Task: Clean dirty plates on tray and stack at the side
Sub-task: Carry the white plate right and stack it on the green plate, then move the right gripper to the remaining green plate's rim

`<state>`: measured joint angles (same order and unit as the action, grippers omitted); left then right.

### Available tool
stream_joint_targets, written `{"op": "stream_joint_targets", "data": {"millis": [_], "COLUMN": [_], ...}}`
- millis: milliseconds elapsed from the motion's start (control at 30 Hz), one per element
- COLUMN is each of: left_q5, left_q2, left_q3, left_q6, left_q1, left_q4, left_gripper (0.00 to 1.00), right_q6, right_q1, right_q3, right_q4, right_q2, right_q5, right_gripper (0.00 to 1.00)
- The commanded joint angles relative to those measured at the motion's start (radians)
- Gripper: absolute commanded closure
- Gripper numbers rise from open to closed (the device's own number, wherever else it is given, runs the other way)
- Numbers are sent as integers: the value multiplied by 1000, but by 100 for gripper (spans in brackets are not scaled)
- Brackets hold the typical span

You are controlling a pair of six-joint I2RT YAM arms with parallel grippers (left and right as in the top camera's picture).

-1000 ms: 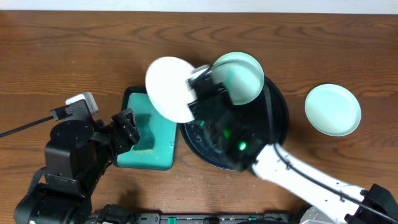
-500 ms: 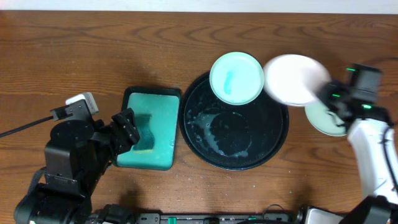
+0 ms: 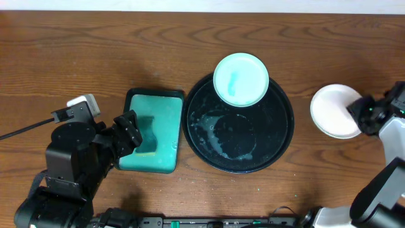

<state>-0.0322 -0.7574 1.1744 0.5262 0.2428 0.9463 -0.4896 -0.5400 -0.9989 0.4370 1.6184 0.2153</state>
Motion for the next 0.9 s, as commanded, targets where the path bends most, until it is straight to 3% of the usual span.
{"op": "stream_joint_targets", "data": {"millis": [0, 100, 233, 367, 500, 633, 667, 767, 867], "left_q5": [-5, -5, -5, -5, -5, -5, -5, -5, -5], "left_q2": [-1, -1, -1, -1, -1, -1, -1, -1, -1], "left_q3": [14, 14, 14, 14, 14, 14, 14, 14, 14], "left_q6": [-2, -2, -2, -2, -2, -2, -2, -2, -2], "left_q1": [-6, -6, -6, -6, -6, -6, -6, -6, -6], "left_q4": [3, 3, 3, 3, 3, 3, 3, 3, 3], "left_gripper": [21, 21, 21, 21, 21, 21, 21, 21, 21], "right_q6": [170, 312, 373, 401, 401, 401, 401, 367, 333], "right_q1": [121, 329, 510, 603, 647, 668, 673, 678, 678], "right_q3": [-17, -16, -16, -16, -16, -16, -16, -16, -16], "right_q4": [-64, -112, -267, -467, -539, -525, -515, -493, -483], "right_q2": [-103, -85, 32, 212, 309, 325, 326, 333, 365], "right_q5": [277, 142, -140, -171, -148, -121, -121, -121, -121], "right_gripper": [53, 49, 45, 45, 49, 58, 67, 68, 93]}}
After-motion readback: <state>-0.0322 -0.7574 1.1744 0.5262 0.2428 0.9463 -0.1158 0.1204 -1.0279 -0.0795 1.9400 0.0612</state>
